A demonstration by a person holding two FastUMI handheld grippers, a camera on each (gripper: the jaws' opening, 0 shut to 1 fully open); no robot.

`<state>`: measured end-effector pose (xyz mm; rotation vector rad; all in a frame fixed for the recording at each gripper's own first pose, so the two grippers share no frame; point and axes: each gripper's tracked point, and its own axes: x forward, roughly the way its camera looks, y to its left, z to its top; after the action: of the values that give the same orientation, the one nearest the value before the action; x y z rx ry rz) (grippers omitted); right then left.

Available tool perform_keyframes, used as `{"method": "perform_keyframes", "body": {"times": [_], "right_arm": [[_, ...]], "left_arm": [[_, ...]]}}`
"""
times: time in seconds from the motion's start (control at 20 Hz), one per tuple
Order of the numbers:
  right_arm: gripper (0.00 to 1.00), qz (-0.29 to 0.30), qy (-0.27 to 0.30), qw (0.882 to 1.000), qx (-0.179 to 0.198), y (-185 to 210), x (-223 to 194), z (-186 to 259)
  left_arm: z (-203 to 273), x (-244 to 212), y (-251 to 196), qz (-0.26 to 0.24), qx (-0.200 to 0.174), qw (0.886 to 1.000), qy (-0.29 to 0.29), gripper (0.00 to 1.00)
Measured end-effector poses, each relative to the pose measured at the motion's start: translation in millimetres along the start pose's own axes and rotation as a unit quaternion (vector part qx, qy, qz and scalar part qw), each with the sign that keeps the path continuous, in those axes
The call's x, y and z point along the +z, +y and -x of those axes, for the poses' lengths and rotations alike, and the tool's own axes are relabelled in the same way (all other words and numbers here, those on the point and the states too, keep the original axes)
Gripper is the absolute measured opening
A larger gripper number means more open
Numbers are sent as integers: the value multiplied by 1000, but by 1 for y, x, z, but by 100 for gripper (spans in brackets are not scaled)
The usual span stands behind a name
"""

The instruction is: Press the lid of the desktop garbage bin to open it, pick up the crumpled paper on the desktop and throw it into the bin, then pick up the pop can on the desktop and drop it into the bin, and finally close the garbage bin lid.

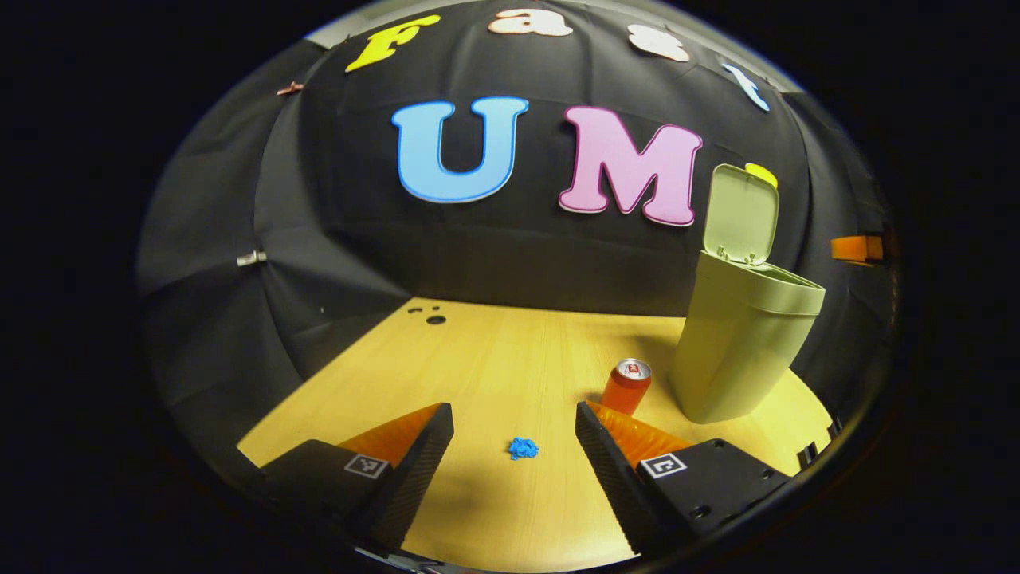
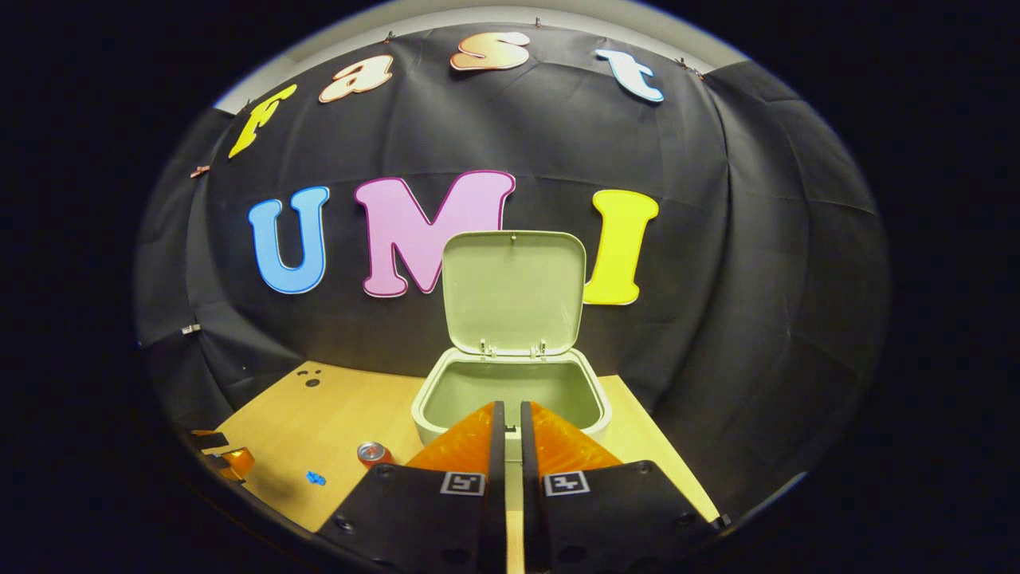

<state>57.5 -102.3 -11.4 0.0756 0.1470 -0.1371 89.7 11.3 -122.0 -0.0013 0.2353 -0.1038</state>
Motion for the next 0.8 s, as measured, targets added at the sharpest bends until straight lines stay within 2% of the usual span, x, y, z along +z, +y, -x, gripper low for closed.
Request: {"method": "perform_keyframes", "body": {"times": [0.1, 0.15, 0.2, 0.3, 0.35, 0.4, 0.5, 0.8], "right_arm": [[18, 0, 10, 1000, -1, -2, -9, -1], [24, 0, 17, 1000, 1, -1, -16, 0], [36, 0, 24, 1000, 3, 0, -21, 0], [69, 1, 32, 999, 9, 2, -31, 0], [74, 2, 36, 999, 12, 3, -36, 0], [86, 3, 41, 999, 12, 4, -41, 0], [97, 6, 48, 999, 9, 4, -50, -1], [98, 12, 59, 998, 9, 7, -71, -6]], "left_arm": [[-23, -19, -1, 8, 7, 1000, 25, 100], [-34, -27, -1, 8, 10, 999, 36, 99], [-43, -35, -1, 6, 10, 999, 45, 99], [-61, -49, -2, -8, 9, 998, 62, 99], [-71, -56, -2, -15, 8, 997, 71, 99], [-80, -62, 0, -22, 9, 997, 79, 99], [-96, -73, 0, -35, 7, 995, 94, 99], [-129, -113, -4, -56, 8, 988, 147, 99]]}}
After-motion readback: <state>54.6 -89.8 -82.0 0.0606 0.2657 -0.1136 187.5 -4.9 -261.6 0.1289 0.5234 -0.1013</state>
